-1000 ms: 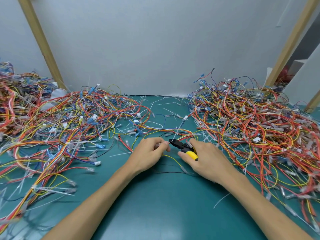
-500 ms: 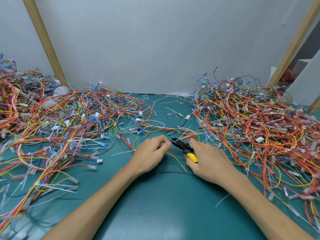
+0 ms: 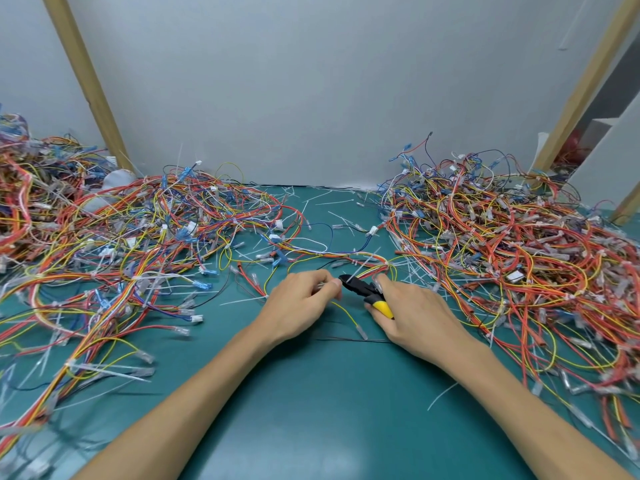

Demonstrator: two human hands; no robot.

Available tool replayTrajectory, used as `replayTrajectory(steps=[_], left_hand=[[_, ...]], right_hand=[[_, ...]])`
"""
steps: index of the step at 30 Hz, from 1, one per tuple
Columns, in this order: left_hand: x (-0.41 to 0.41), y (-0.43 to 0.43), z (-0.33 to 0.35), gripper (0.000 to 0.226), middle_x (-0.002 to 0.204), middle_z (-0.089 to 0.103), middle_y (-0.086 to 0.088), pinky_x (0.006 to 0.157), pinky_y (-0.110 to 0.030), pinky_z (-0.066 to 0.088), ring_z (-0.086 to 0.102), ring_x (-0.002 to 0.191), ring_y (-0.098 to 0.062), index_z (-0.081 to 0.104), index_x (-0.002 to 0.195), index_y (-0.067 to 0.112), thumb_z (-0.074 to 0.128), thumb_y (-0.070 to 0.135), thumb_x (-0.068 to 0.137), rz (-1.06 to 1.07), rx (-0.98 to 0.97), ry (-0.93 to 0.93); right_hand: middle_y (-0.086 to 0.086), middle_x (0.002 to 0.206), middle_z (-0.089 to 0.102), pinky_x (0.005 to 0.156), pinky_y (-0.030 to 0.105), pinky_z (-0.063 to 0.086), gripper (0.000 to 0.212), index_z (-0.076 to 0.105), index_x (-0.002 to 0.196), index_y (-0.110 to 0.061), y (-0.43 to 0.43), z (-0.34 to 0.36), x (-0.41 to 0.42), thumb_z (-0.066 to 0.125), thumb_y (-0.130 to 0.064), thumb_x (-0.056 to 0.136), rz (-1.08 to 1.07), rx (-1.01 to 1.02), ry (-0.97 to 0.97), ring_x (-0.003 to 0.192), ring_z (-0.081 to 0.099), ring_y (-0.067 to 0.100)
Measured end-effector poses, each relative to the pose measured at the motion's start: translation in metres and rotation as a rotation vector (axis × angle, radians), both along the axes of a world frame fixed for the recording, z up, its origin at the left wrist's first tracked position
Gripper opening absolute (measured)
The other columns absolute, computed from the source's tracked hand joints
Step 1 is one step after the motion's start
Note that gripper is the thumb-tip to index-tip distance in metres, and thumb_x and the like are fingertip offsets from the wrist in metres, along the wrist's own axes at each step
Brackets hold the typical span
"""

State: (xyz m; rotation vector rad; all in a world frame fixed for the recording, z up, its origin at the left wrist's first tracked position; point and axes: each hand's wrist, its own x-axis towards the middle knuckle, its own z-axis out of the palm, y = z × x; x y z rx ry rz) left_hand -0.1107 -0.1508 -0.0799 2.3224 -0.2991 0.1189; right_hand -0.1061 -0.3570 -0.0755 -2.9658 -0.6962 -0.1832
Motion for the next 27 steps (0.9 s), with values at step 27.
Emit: replayTrajectory(steps=[27], left_hand=[[-0.0004, -0.0001, -0.0030, 0.034, 0.052, 0.044, 0.008, 0.057, -0.031, 0.029, 0.043, 0.056, -0.007, 0.055, 0.076, 0.022, 0.033, 0.045, 0.088, -0.038, 0.077, -0.084]], right_hand=[[-0.005, 0.093, 0.060, 0.064, 0.037, 0.036, 0.030, 0.034, 0.095, -0.029, 0.0000, -0.0030, -0.0024, 0.043, -0.058, 0.093, -0.006, 0.111, -0.005, 0.092, 0.059, 0.027]])
